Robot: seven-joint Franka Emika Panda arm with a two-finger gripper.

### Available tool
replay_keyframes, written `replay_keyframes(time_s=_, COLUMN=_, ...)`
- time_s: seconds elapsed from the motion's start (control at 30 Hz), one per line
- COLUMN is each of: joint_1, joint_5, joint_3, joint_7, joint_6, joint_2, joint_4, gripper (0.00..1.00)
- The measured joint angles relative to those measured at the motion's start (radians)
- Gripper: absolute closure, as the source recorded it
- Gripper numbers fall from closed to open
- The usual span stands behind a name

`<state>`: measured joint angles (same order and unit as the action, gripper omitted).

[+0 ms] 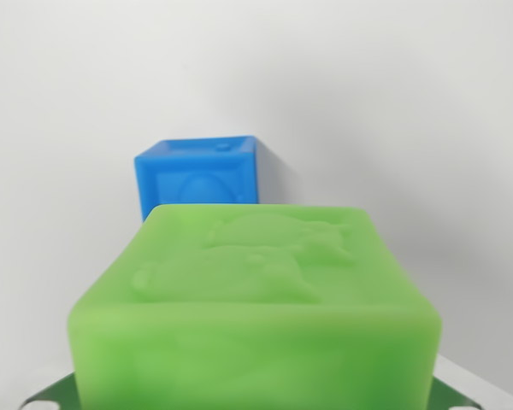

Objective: Stack cube

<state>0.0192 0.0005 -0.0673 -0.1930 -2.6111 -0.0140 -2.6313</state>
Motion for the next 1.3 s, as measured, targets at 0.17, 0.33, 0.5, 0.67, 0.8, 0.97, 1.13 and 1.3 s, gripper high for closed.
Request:
replay_keyframes(time_s=0.17, joint_1=0.013, joint_5=0.001, joint_3=-0.007, joint_7=0.014, joint_6=0.000, joint_2=-0.019, joint_4=-0.018, gripper=1.00)
replay_keyframes(time_s=0.33, joint_1=0.026, joint_5=0.004, joint_3=-0.012, joint_7=0.028, joint_6=0.000, joint_2=-0.035, joint_4=-0.034, gripper=1.00)
replay_keyframes(time_s=0.5, joint_1=0.033, joint_5=0.005, joint_3=-0.014, joint_7=0.031, joint_6=-0.018, joint_2=-0.030, joint_4=-0.042, gripper=1.00)
replay_keyframes(time_s=0.67, joint_1=0.033, joint_5=0.001, joint_3=-0.014, joint_7=0.030, joint_6=-0.072, joint_2=0.032, joint_4=-0.042, gripper=1.00)
replay_keyframes(time_s=0.8, joint_1=0.033, joint_5=-0.004, joint_3=-0.013, joint_7=0.027, joint_6=-0.105, joint_2=0.063, joint_4=-0.043, gripper=1.00)
replay_keyframes(time_s=0.97, joint_1=0.033, joint_5=-0.012, joint_3=-0.011, joint_7=0.022, joint_6=-0.146, joint_2=0.103, joint_4=-0.043, gripper=1.00)
replay_keyframes(time_s=1.13, joint_1=0.033, joint_5=-0.021, joint_3=-0.008, joint_7=0.017, joint_6=-0.181, joint_2=0.140, joint_4=-0.042, gripper=1.00)
replay_keyframes(time_s=1.3, joint_1=0.034, joint_5=-0.030, joint_3=-0.005, joint_7=0.010, joint_6=-0.213, joint_2=0.175, joint_4=-0.039, gripper=1.00)
